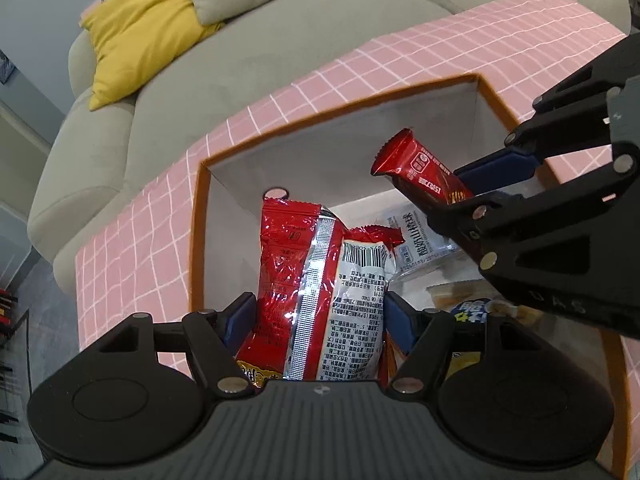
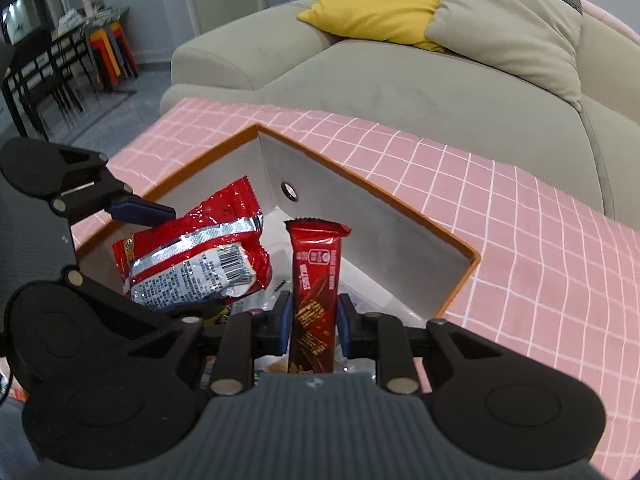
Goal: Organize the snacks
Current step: 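Lower both snacks into the box and open both tools to release them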
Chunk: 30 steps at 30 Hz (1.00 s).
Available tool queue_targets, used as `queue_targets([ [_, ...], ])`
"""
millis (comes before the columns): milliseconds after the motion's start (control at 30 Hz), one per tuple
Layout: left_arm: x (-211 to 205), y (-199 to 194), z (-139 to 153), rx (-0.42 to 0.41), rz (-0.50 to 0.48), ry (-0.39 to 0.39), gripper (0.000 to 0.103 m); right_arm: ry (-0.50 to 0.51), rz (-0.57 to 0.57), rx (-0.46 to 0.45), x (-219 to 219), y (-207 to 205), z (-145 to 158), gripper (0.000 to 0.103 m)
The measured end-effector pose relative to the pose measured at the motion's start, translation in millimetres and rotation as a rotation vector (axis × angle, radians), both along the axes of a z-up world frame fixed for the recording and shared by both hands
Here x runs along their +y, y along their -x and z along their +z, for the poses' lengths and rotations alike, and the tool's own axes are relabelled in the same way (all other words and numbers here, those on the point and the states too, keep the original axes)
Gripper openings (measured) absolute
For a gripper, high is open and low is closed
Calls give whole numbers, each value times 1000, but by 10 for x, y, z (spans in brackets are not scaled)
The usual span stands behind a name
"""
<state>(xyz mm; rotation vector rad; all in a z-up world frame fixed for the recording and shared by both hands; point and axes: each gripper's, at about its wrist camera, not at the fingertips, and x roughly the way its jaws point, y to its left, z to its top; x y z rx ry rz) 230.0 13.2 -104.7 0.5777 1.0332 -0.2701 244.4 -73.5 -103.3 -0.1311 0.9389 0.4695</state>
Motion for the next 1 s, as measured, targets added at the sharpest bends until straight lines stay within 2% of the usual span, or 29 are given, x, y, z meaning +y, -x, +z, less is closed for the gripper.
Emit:
queue_targets([
  [167,5,-29,-78,14,12,-19,79,29,5,32,13,-120,-108,21],
  [267,7,-32,-88,20,12,-20,80,48,23,20,38,-136,-130,21],
  [433,-22,-9,-69,13,-8,-34,84,50,22,36,54,-158,-141,22],
  [467,-15,-24,-61,6,-13,-34,85,51,22,40,53,-160,-135,24],
  [533,-25,-3,-24,-11,-18,-43,89,45,21,44,40,-164,-119,37],
  [567,-35,-4,-13,-14,-18,-50,91,39,22,55,41,-169,-104,40],
  [633,-45,13,18,-17,-24,-70,91,34,24,75,46,-181,-75,51],
  [733,-37,59,102,-33,-33,-69,91,38,3,93,34,-193,-13,61],
  [1000,33,160,412,-87,5,-40,91,19,-12,103,-58,-113,203,66],
])
